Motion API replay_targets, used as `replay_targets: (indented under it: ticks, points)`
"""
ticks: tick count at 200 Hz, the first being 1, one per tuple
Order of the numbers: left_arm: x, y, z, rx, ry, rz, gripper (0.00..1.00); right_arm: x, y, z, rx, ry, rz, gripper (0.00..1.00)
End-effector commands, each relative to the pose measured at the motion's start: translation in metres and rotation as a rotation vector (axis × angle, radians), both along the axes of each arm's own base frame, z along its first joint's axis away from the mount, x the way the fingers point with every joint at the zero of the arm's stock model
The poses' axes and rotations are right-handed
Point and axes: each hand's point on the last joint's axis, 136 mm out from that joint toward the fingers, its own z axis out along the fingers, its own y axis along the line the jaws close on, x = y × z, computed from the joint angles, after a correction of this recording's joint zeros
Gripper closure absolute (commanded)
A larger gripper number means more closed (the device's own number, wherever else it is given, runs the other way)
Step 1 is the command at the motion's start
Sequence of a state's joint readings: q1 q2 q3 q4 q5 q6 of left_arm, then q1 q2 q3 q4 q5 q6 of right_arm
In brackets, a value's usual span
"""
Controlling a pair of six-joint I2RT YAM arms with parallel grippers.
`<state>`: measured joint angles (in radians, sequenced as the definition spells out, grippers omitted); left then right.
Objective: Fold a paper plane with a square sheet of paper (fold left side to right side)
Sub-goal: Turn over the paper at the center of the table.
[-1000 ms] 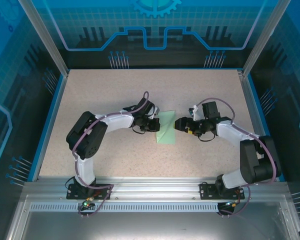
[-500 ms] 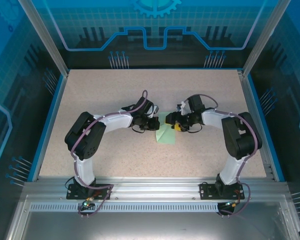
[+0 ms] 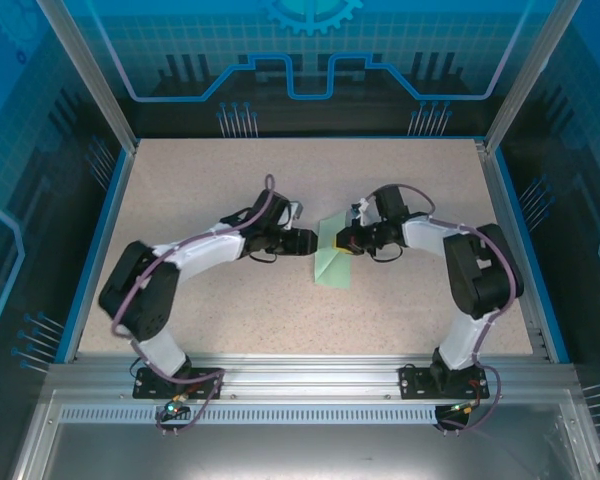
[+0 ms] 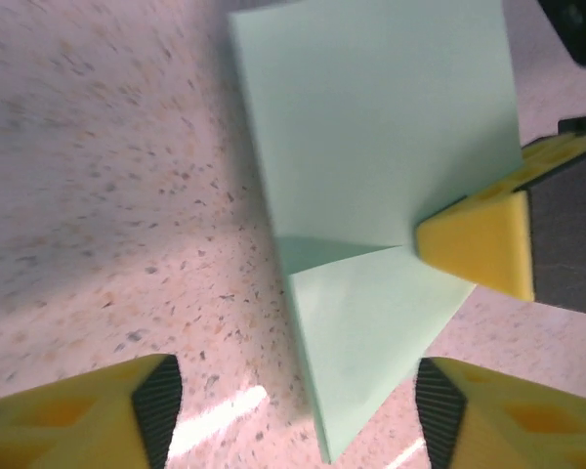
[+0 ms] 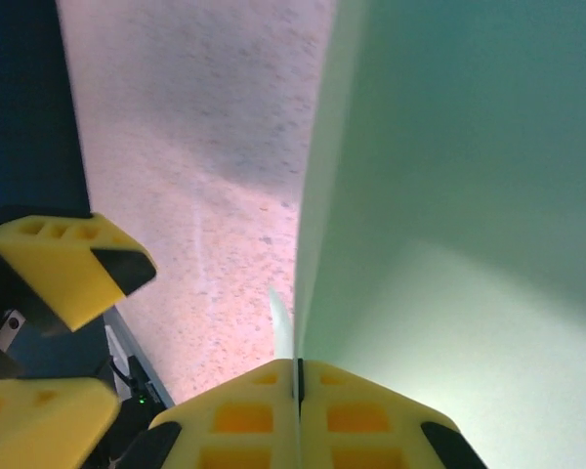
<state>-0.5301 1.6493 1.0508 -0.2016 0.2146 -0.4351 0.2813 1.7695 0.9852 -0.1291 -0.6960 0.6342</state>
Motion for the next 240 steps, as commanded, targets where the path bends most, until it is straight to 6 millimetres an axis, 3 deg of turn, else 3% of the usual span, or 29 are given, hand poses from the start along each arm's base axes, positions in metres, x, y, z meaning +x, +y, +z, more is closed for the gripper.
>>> replay_targets:
  ticks: [1,15,45,68,88,107,130,167,240]
  points:
    - [-0.001,0.017,0.043,-0.062,-0.103,0.071,0.15,0.009,-0.006,0.070,0.137,-0.236,0.040,1.00]
    - [-0.006,0.019,0.074,-0.155,-0.167,0.092,0.02,0.010,-0.013,0.108,0.216,-0.339,0.047,1.00]
    - [-0.020,0.016,0.149,-0.370,-0.320,0.073,0.01,0.000,-0.018,0.194,0.327,-0.562,0.114,1.00]
    - [-0.034,0.005,0.202,-0.534,-0.417,-0.013,0.02,-0.014,-0.015,0.248,0.387,-0.673,0.172,1.00]
    - [-0.041,-0.003,0.230,-0.624,-0.452,-0.074,0.01,-0.025,-0.010,0.279,0.422,-0.727,0.213,1.00]
    - [-0.044,-0.009,0.240,-0.659,-0.449,-0.112,0.01,-0.037,-0.003,0.300,0.448,-0.762,0.256,1.00]
    - [-0.049,-0.018,0.253,-0.736,-0.450,-0.178,0.02,-0.051,0.008,0.314,0.469,-0.777,0.295,1.00]
    - [-0.054,-0.029,0.259,-0.784,-0.441,-0.249,0.14,-0.060,0.024,0.314,0.490,-0.738,0.330,1.00]
    - [-0.061,-0.026,0.257,-0.760,-0.452,-0.250,0.80,-0.052,0.024,0.298,0.446,-0.686,0.303,0.98]
